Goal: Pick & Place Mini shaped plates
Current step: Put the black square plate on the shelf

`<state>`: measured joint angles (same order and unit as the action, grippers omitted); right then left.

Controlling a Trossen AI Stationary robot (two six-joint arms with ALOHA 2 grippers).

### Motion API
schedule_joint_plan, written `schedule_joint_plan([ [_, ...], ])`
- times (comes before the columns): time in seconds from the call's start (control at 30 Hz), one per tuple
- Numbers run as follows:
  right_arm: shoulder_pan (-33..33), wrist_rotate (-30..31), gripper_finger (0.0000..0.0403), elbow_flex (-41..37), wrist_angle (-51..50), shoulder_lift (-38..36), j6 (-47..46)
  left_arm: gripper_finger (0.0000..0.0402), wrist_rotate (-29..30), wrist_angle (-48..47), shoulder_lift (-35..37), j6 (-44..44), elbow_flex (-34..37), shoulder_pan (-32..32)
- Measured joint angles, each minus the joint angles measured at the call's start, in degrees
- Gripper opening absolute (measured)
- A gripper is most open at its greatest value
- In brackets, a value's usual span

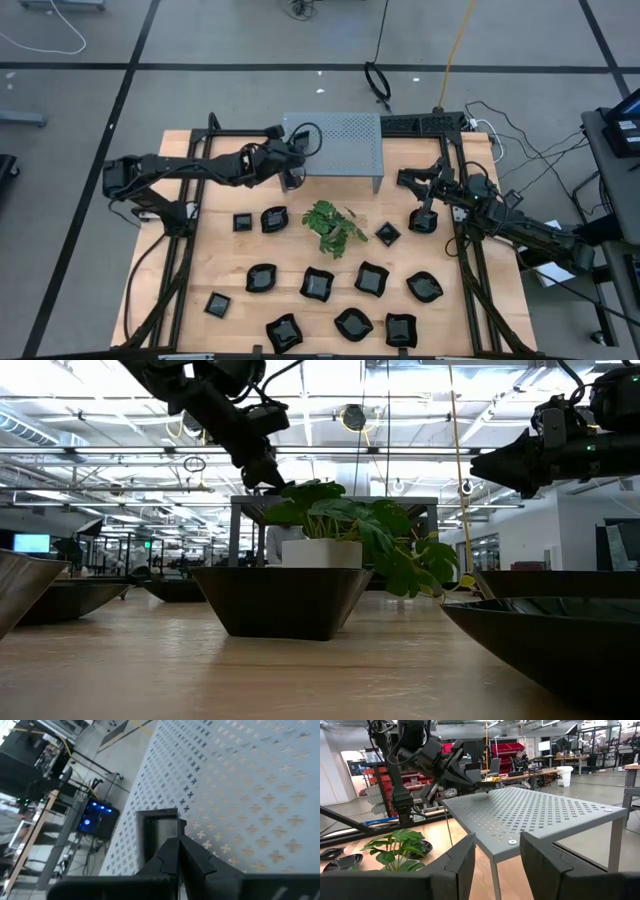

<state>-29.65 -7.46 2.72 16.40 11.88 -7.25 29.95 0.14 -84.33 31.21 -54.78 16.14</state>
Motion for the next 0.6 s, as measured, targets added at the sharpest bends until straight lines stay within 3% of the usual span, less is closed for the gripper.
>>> schedule_joint_plan([
  [0.33,0.01,-0.02,0.0141,0.00,0.00,0.00,0.00,0.0021,3.06,0.02,0.00,-1.56,0.00,-0.16],
  [0.6,0.02,-0.04,0.0141,-0.01,0.00,0.00,-0.01,0.0022,-1.96,0.79,0.00,-1.78,0.00,-0.20],
])
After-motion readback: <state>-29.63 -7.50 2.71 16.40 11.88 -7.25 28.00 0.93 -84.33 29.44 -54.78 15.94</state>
